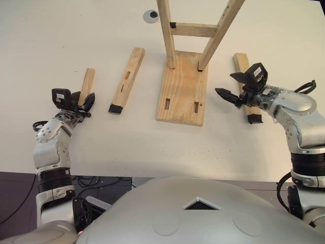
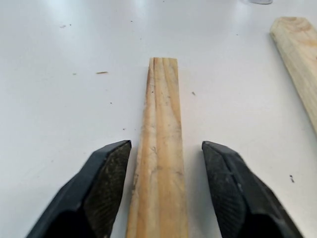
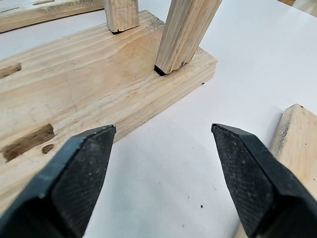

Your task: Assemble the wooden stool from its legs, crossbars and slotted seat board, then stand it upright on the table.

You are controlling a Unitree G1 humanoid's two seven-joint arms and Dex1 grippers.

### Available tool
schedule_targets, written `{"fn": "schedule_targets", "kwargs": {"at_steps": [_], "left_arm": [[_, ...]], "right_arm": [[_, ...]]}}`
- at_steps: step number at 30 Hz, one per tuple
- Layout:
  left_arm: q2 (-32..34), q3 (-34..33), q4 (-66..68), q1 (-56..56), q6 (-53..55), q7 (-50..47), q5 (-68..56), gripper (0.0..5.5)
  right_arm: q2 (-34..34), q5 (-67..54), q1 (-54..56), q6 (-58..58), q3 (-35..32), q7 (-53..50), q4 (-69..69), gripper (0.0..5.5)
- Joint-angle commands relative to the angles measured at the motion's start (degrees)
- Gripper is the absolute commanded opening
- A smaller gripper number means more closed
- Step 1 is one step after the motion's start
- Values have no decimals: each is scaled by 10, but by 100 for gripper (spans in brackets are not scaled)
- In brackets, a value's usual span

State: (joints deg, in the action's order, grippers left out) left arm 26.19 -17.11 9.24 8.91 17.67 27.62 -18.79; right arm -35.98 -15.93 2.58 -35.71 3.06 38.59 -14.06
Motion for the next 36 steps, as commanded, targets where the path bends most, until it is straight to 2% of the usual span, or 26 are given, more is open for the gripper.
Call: {"fn": "schedule_targets", "kwargs": {"at_steps": [1,6,9,12,15,18,21,29,36], "left_arm": [[-14,14,64,32,12,3,14,199],[5,57,84,42,-65,2,75,128],[0,38,78,23,-90,-8,58,125],[-15,10,-43,-61,-148,-21,9,125],[-35,52,-165,-166,-171,-13,-9,125],[-66,127,-199,-234,-202,13,12,125],[-93,190,-206,-248,-228,41,22,125],[-117,249,-210,-237,-268,71,40,125],[-125,258,-204,-227,-279,66,51,125]], "right_arm": [[9,-1,3,4,7,2,-1,357],[9,-1,7,5,6,2,3,357],[34,-46,16,-13,-29,-3,-5,357],[95,-239,50,-67,-129,0,-65,357],[150,-399,101,-105,-183,-58,-90,357],[209,-516,143,-121,-184,-151,-99,357],[256,-566,177,-120,-162,-231,-92,357],[307,-595,219,-95,-136,-318,-48,357],[308,-648,237,-90,-143,-340,-29,238]]}}
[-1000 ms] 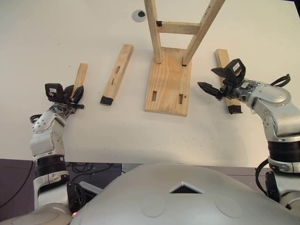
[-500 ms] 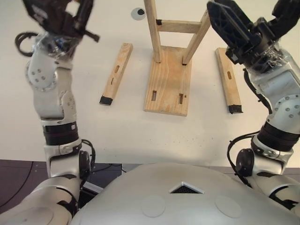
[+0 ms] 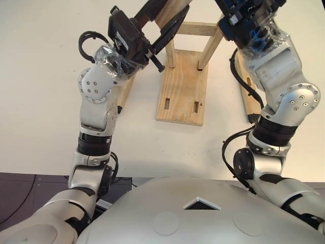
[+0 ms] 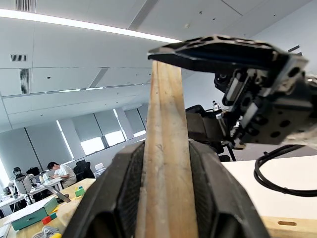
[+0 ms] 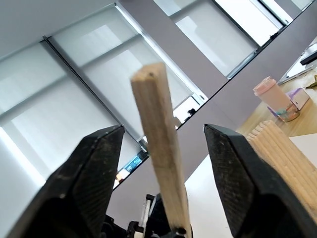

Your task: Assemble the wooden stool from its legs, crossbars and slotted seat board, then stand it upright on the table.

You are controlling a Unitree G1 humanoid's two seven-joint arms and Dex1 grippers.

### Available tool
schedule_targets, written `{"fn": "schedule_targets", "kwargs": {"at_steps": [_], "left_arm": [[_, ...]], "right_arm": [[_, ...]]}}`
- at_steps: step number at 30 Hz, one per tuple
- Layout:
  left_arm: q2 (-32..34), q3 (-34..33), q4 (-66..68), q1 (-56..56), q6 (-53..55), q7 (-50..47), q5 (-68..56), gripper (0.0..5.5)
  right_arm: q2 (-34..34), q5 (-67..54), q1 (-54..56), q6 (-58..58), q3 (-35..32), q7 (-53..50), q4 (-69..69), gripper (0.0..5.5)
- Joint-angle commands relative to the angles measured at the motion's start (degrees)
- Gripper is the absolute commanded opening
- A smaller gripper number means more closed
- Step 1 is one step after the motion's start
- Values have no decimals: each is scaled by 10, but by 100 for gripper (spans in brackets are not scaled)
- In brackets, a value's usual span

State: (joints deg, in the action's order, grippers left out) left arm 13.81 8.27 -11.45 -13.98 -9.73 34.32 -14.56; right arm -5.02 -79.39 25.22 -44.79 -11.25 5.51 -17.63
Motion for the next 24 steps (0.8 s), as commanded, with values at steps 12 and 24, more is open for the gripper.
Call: {"fn": "schedule_targets", "kwargs": {"at_steps": [12,24], "left_arm": [[-3,5,0,5,-11,2,13,125],[-7,-13,12,24,95,-50,3,261]], "right_arm": [[-11,19,-2,9,13,4,14,53],[-60,107,-32,61,-32,58,15,40]]}}
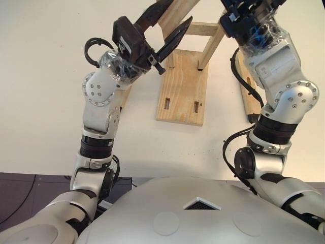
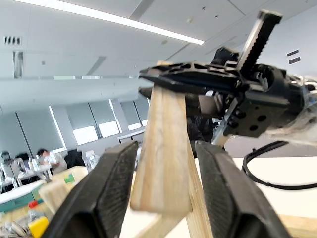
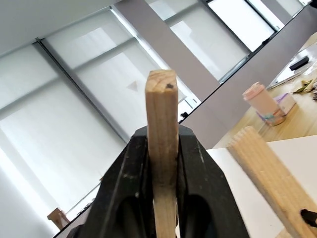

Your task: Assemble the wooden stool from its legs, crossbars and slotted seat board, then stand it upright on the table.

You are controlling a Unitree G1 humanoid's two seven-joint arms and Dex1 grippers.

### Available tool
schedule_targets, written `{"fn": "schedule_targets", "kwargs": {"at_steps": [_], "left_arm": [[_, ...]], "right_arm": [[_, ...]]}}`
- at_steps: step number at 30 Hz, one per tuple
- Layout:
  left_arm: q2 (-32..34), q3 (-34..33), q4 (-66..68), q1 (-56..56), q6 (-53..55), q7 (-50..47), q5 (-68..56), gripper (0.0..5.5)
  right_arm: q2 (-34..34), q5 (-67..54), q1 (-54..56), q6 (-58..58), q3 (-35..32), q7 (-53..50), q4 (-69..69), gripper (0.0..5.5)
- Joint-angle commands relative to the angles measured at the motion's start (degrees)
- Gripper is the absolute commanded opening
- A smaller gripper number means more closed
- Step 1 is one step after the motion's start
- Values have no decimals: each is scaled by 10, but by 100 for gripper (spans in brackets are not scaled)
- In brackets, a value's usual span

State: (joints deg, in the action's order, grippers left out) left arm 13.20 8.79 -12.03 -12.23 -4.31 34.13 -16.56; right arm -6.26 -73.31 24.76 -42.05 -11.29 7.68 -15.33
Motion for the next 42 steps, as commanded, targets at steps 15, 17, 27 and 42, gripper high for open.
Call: {"fn": "schedule_targets", "kwargs": {"at_steps": [15,17,27,42], "left_arm": [[-68,-149,87,50,48,-238,35,265],[-70,-151,92,48,46,-241,35,265],[-66,-151,96,53,47,-239,38,265],[-69,-148,103,53,45,-244,51,265]], "right_arm": [[-138,450,-266,367,-55,202,128,40],[-135,463,-264,383,-52,205,153,40],[-123,473,-308,379,-30,204,170,40],[-100,540,-360,410,11,148,207,40]]}}
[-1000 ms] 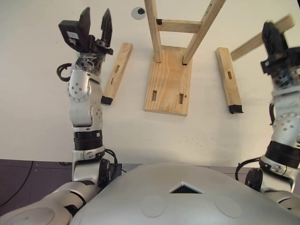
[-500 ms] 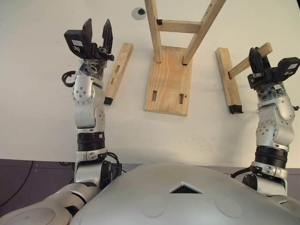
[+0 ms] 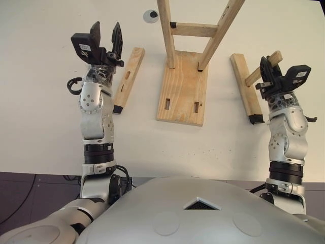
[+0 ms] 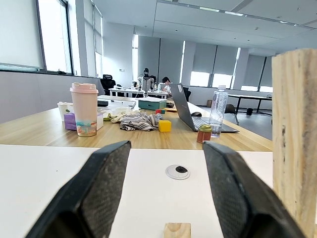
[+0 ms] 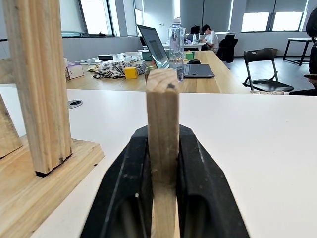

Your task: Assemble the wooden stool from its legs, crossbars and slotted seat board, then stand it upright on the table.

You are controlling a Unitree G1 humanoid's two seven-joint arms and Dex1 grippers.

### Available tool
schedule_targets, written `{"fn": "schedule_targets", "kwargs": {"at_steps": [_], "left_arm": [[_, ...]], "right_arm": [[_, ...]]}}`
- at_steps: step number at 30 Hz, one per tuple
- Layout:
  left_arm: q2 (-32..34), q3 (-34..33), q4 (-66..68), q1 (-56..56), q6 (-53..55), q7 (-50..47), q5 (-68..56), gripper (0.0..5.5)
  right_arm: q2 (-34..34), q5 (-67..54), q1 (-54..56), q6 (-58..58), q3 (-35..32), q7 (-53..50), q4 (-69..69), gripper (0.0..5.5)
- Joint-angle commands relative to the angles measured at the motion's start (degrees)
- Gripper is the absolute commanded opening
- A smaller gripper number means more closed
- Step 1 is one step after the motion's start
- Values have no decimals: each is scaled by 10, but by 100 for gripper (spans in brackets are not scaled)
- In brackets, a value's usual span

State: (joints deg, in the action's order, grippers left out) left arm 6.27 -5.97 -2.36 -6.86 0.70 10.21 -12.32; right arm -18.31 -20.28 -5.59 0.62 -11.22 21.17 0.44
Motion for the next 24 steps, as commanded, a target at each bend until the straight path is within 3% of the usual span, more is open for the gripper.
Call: {"fn": "schedule_targets", "kwargs": {"at_steps": [1,10,11,18,24], "left_arm": [[0,-1,5,1,-5,-6,9,265],[-3,-2,3,9,-8,-15,10,265],[-3,-3,3,10,-8,-16,10,265],[-6,1,-4,18,-9,-25,17,265],[-9,5,-3,22,-6,-29,24,265]], "right_arm": [[23,2,-60,-14,9,17,46,40],[7,-35,-57,-53,-7,25,-5,40],[0,-35,-59,-61,-9,28,-16,79],[-84,-31,-87,-172,-14,60,-107,204],[-88,-9,-118,-241,6,50,-144,314]]}}
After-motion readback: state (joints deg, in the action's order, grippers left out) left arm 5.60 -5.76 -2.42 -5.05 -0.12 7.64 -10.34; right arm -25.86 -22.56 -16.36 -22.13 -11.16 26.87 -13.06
